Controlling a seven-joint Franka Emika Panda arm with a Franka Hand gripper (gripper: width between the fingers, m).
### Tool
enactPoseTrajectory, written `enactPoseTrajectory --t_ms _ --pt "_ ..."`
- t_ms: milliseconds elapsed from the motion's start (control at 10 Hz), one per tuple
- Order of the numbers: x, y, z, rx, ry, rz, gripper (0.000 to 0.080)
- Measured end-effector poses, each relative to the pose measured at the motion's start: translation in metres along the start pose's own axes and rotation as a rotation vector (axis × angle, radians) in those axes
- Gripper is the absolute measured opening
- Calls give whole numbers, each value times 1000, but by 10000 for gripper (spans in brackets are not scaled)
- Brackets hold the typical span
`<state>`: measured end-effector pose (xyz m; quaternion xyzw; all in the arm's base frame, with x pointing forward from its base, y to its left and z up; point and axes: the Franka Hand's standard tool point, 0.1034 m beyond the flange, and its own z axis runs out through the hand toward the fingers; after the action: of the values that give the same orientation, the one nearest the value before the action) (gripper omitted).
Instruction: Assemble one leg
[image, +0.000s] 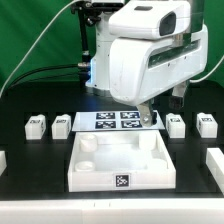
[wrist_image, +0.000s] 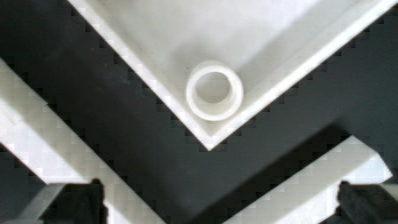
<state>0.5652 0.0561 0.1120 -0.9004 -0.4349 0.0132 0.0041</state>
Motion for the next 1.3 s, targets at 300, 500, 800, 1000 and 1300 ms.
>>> enactPoseTrajectory --t_ms 300,500,800,1000,1300 --pt "-1 1 0 -4 -4 -73 650" --pt "-22 -4 13 -28 9 -419 650" --pt "-88 -22 54 -9 11 -721 650" --pt "-104 -30 77 12 15 -718 650" --pt "-118 -45 85 17 14 -696 650"
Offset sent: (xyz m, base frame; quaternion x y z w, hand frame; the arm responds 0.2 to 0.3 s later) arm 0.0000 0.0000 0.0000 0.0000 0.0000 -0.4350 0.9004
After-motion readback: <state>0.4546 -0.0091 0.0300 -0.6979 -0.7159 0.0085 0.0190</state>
